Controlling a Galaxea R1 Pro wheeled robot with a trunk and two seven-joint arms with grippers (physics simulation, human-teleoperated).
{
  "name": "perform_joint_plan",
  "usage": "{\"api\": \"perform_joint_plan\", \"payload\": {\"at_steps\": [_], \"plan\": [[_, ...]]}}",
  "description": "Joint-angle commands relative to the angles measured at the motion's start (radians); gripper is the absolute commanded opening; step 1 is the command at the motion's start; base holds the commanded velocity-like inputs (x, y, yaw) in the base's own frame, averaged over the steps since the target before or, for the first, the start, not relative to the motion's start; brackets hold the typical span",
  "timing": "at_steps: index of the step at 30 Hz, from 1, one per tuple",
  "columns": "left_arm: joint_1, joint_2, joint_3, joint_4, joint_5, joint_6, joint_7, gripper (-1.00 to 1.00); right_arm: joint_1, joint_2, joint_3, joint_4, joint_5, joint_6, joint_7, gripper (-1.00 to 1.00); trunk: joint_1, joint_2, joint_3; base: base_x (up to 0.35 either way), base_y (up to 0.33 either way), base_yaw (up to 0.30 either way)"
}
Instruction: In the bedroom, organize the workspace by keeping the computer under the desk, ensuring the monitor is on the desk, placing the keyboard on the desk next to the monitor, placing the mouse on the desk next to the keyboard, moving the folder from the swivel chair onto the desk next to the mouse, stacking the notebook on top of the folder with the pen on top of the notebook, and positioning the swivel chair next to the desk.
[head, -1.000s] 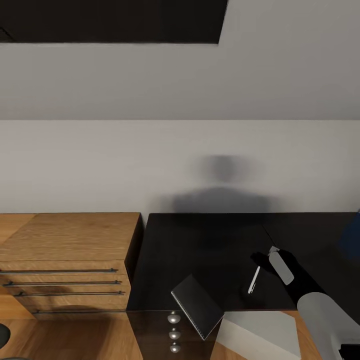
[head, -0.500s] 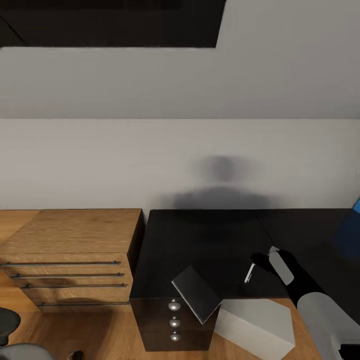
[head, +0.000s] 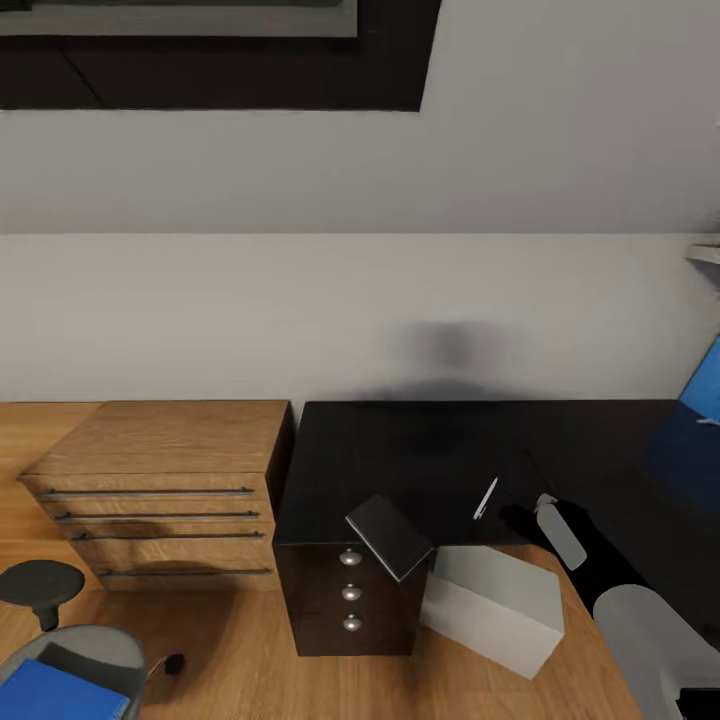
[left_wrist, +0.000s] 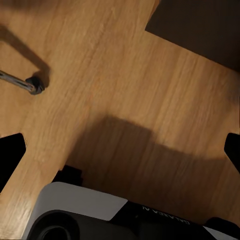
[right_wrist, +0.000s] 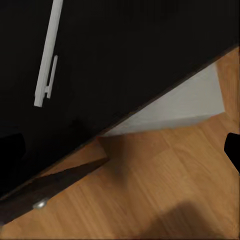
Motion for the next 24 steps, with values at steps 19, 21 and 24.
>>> {"api": "perform_joint_plan", "payload": {"at_steps": [19,21,24], "plan": [[0.0,-0.001,0.002,0.0,0.009,-0.001,-0.002,1.0,0.0,0.011,0.005,0.051,-0.011,0.0,-0.009,1.0,0.0,-0.001,-0.001,-0.332,0.0,0.0],[0.0,-0.001,0.002,-0.001,0.009,-0.001,-0.002,1.0,0.0,0.013,0.006,0.066,-0.011,0.0,-0.009,1.0,0.0,-0.001,-0.001,-0.308,0.0,0.0],[0.0,0.0,0.002,0.0,0.009,-0.001,-0.002,1.0,0.0,0.016,0.006,0.086,-0.012,-0.001,-0.009,1.0,0.0,-0.001,-0.001,-0.211,0.0,0.0]]}}
